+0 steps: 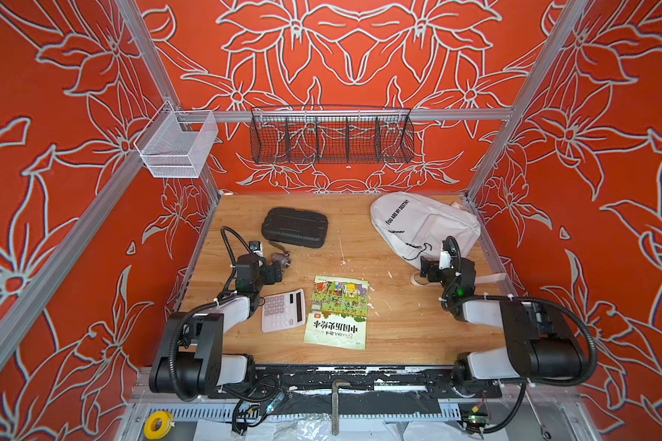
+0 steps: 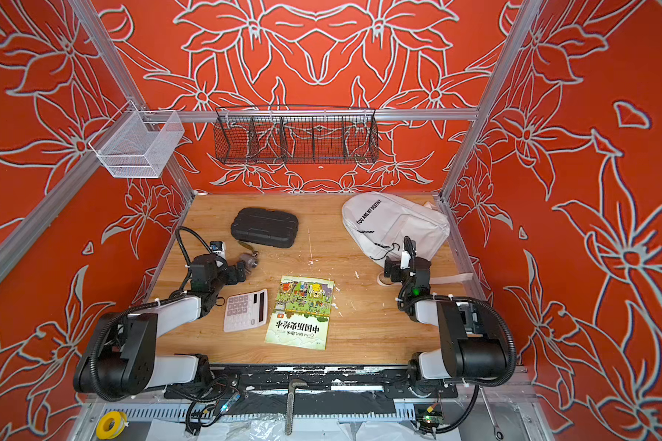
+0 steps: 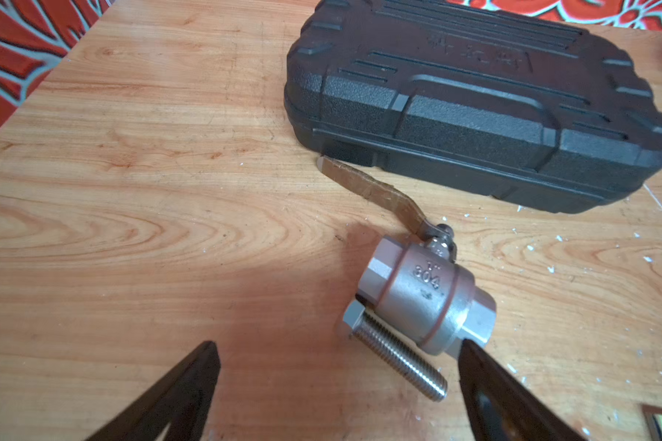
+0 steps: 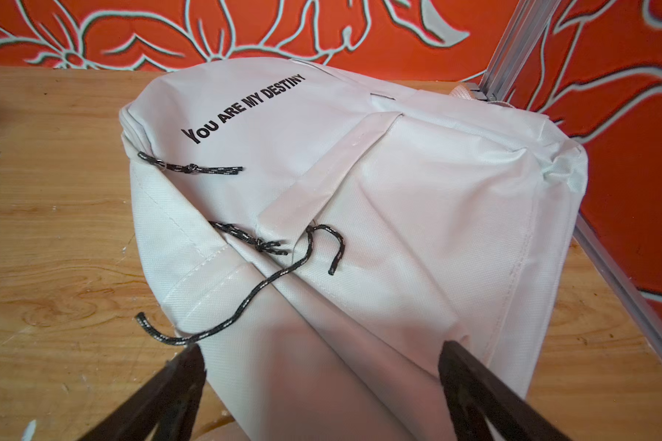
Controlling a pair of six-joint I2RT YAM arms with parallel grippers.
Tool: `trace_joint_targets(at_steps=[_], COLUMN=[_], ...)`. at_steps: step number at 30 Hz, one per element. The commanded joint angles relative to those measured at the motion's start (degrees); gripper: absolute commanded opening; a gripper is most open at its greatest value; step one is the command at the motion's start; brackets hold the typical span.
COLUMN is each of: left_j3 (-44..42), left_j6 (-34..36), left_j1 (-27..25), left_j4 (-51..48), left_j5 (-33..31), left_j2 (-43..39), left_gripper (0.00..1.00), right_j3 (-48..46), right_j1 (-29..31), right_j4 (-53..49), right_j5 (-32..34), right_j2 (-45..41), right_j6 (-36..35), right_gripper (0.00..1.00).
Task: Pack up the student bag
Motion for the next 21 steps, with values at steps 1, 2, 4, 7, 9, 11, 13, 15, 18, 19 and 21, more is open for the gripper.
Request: trace_joint_targets(at_steps=[1,2,4,7,9,11,13,15,18,19,21], left_j3=[0.9,0.9,0.9,0.91,0.99,0.94,0.99,1.18,1.25,1.26,1.16], left_j6=[0.69,0.69,0.69,0.69,0.69,0.69,0.69,0.62,0.51,0.55,0.51], left_j1=[0.14,0.13,0.14,0.13,0.17,0.13,0.18,0.53,1.17,1.14,1.13], left_j4=[0.83,0.83,0.81,0.83,0.83,0.83,0.83,0.68,0.45,0.41,0.48], left_j5=[0.29,0.29,0.29,0.29,0.32,0.38,0.38,1.21,2.05,2.05,2.09], left_j2=[0.1,0.09,0.09,0.1,0.09,0.09,0.09,0.25,0.42,0.35,0.27], left_gripper=[0.97,0.97,0.97,0.97,0.97,0.97,0.97,0.97,0.97,0.97,0.97], right_j3=[1.05,1.07,0.99,0.99,0.99,1.07,1.07,1.16,1.25,1.16,1.0], right_j1=[0.36,0.4,0.39,0.4,0.41,0.41,0.41,0.41,0.38,0.38,0.38], right_j4=[-0.83,-0.79,-0.7,-0.74,-0.69,-0.8,-0.74,-0.87,-0.95,-0.87,-0.72], right_j5=[0.79,0.8,0.75,0.79,0.79,0.79,0.79,0.79,0.93,0.93,0.88], right_j2=[-0.21,-0.28,-0.33,-0.28,-0.28,-0.28,-0.2,-0.18,-0.2,-0.29,-0.38], right_j6=[-0.68,-0.69,-0.64,-0.59,-0.6,-0.56,-0.55,-0.6,-0.58,-0.56,-0.6], right_gripper=[0.97,0.97,0.97,0.97,0.97,0.97,0.97,0.97,0.97,0.97,0.97])
